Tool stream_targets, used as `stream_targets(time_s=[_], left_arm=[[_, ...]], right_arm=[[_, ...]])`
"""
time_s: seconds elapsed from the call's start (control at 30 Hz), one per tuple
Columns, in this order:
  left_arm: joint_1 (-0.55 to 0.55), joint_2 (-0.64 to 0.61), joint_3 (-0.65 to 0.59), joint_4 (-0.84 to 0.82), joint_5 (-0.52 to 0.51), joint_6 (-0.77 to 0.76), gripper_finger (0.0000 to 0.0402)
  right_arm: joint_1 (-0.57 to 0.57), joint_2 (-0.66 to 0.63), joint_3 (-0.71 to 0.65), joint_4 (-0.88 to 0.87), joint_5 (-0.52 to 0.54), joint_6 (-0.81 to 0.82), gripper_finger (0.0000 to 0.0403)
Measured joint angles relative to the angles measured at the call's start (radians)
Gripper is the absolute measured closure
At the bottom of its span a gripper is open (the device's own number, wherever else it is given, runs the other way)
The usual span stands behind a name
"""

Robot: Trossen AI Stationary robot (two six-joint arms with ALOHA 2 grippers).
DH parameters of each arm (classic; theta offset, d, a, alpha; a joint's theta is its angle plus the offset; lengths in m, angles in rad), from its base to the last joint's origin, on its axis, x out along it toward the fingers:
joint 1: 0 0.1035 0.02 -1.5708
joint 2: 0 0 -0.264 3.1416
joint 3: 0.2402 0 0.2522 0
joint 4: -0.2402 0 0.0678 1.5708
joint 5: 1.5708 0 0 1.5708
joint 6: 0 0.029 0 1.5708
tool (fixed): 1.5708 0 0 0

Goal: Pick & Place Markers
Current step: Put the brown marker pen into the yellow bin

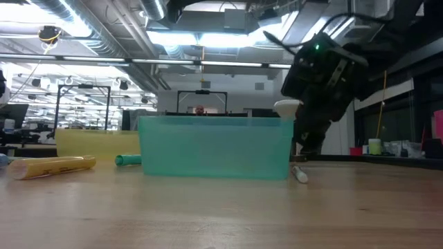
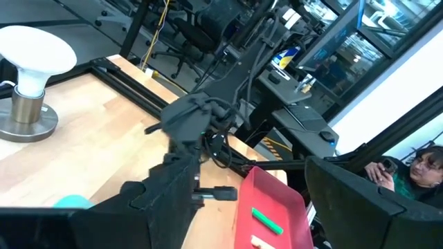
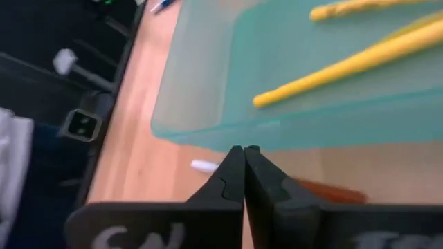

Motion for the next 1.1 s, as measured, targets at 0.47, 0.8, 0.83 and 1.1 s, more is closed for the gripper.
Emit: stream_targets(time_s=[0.47, 0.8, 0.83, 1.1], left_arm=[[0.000, 0.000, 0.000, 0.012, 0.001, 0.008, 0.0135], [0.000, 0.000, 0.000, 0.015, 0.001, 0.019, 0.0135], [0.000, 0.000, 0.000, 0.015, 0.001, 0.018, 0.0135], [0.000, 0.000, 0.000, 0.015, 0.001, 0.014, 0.0135]], right_arm=[[0.140, -0.186, 0.001, -0.256, 0.191, -0.218, 0.0400], [0.185, -0.220, 0.001, -0.316, 0.264, -0.368, 0.0398], [0.185, -0.220, 0.001, -0.316, 0.263, -0.368, 0.0398], [0.185, -0.220, 0.001, -0.318, 0.320, -0.480, 0.0345]])
